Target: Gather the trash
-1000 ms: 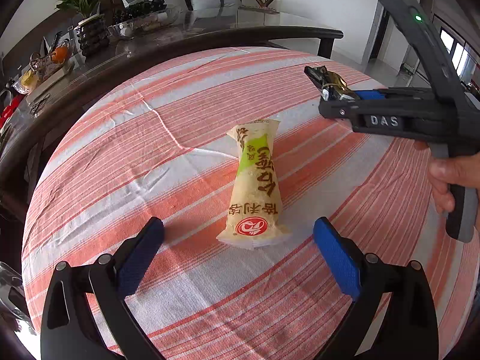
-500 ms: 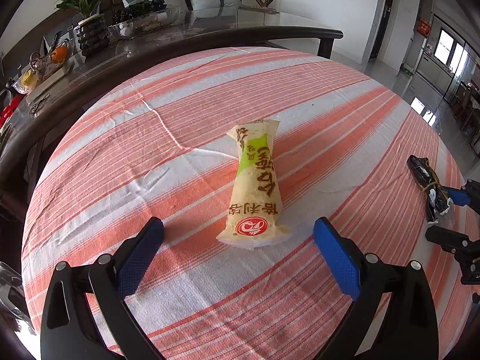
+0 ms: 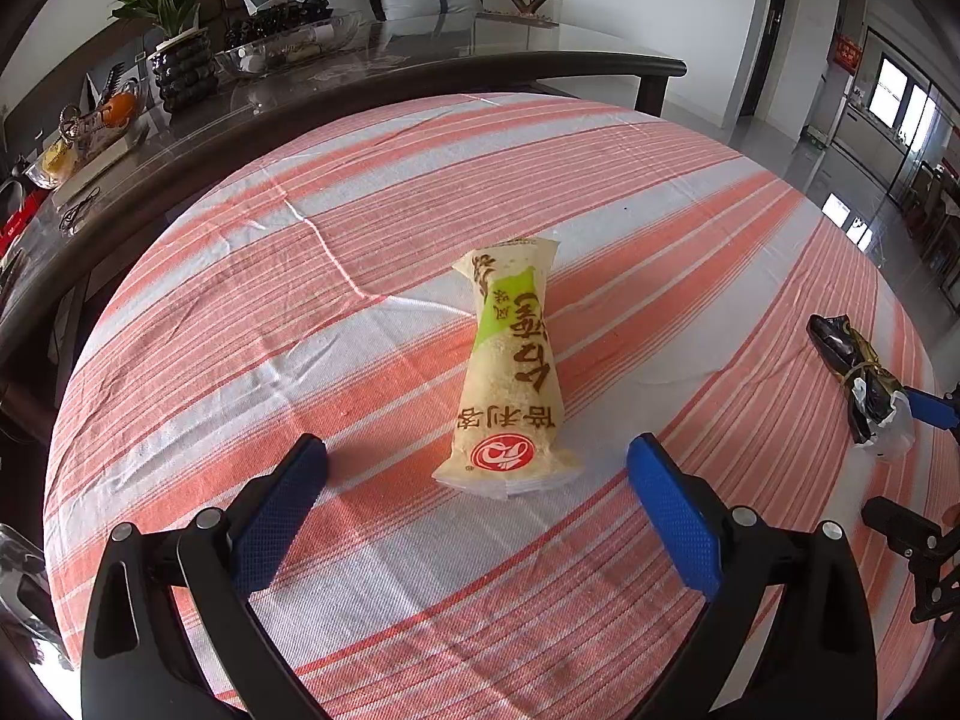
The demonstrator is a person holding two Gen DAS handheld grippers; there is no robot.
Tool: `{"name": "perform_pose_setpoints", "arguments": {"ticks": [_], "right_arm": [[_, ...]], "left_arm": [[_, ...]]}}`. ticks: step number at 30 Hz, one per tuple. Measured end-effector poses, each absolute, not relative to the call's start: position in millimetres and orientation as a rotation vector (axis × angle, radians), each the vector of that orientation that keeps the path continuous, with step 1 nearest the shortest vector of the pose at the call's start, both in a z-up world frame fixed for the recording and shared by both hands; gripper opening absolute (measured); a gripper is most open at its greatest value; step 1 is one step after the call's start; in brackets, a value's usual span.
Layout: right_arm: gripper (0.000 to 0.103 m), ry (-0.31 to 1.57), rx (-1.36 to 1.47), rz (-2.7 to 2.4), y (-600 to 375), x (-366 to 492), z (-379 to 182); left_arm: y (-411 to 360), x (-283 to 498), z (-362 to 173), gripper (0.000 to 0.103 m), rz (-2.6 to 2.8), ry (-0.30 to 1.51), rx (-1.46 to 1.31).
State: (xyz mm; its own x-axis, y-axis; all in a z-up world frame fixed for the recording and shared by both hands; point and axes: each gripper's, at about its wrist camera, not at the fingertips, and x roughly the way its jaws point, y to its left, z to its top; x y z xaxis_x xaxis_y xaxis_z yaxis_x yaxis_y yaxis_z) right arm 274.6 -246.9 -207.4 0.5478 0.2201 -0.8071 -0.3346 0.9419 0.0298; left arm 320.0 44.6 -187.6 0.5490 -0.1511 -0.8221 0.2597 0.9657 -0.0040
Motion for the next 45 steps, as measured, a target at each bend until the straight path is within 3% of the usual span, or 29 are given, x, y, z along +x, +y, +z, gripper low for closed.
{"name": "perform_pose_setpoints", "arguments": {"ticks": [30, 39, 45], "right_arm": [[0.098, 0.962, -0.121, 0.32, -232, 291, -199], [0.098, 1.01, -0.051, 0.179, -301, 289, -206], [0.098, 0.998, -0.024, 0.321, -313, 274, -172]], "left_arm": [[46, 320, -187, 0.098, -0.245, 0.96, 0.116], [49, 319, -185, 0.098, -0.263, 0.956, 0.093], [75, 312, -170, 0.098, -0.481, 0.948, -0.047]]}}
